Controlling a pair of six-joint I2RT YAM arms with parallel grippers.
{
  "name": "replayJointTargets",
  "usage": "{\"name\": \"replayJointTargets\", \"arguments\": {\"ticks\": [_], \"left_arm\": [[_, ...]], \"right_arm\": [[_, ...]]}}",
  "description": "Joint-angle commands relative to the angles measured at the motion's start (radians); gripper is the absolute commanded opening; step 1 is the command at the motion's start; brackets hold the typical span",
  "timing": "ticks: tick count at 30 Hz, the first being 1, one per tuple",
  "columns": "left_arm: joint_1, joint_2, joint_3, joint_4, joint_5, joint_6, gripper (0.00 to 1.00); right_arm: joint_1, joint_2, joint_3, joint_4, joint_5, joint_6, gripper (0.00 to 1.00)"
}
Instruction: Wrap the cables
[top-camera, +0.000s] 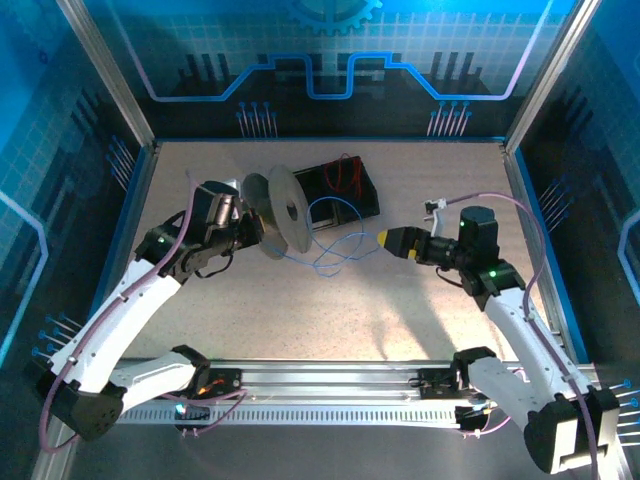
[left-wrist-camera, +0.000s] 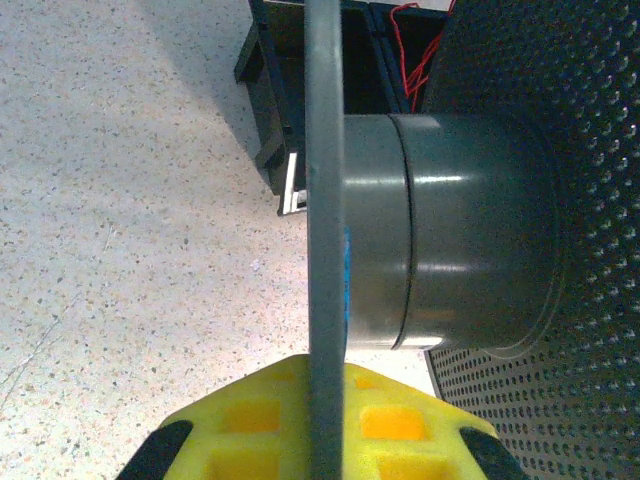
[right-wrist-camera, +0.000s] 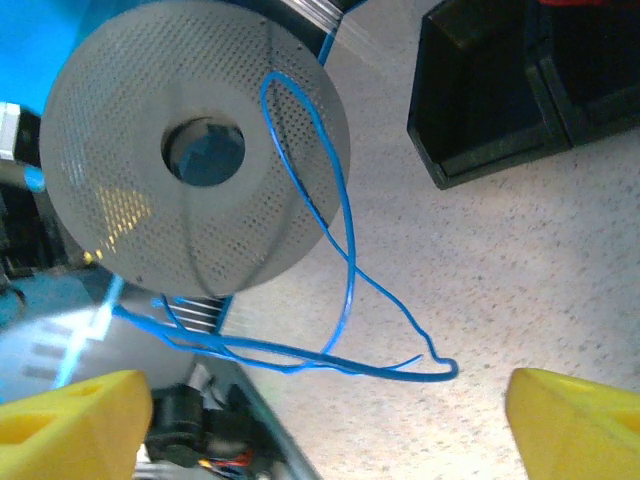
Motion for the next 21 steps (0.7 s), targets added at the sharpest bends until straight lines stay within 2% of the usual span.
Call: {"name": "replayJointTargets", "arguments": {"ticks": [1, 3, 10, 15, 19, 21], "left_arm": [[0.010, -0.024, 0.062, 0.027, 0.006, -0.041, 0.00], [0.012, -0.019, 0.072, 0.020, 0.019, -0.048, 0.00], [0.034, -0.009, 0.086, 0.037, 0.135, -0.080, 0.00], [0.054, -0.022, 0.062, 0.077, 0.227, -0.121, 0.00], [0.074, -0.030, 0.025, 0.135, 0.320, -0.187, 0.00], [0.077, -0.037, 0.004, 0.170, 0.356, -0.225, 0.00]], "right_arm": [[0.043, -0.042, -0.068, 0.090, 0.086, -0.074, 0.81], [0.076, -0.072, -0.122, 0.151, 0.127, -0.095, 0.77], [0.203, -0.052, -0.152, 0.218, 0.231, -0.220, 0.78], [0.251, -0.005, -0.188, 0.346, 0.291, -0.179, 0.71], [0.305, -0.014, -0.272, 0.549, 0.405, -0.094, 0.70], [0.338, -0.018, -0.298, 0.593, 0.475, -0.081, 0.73]]}}
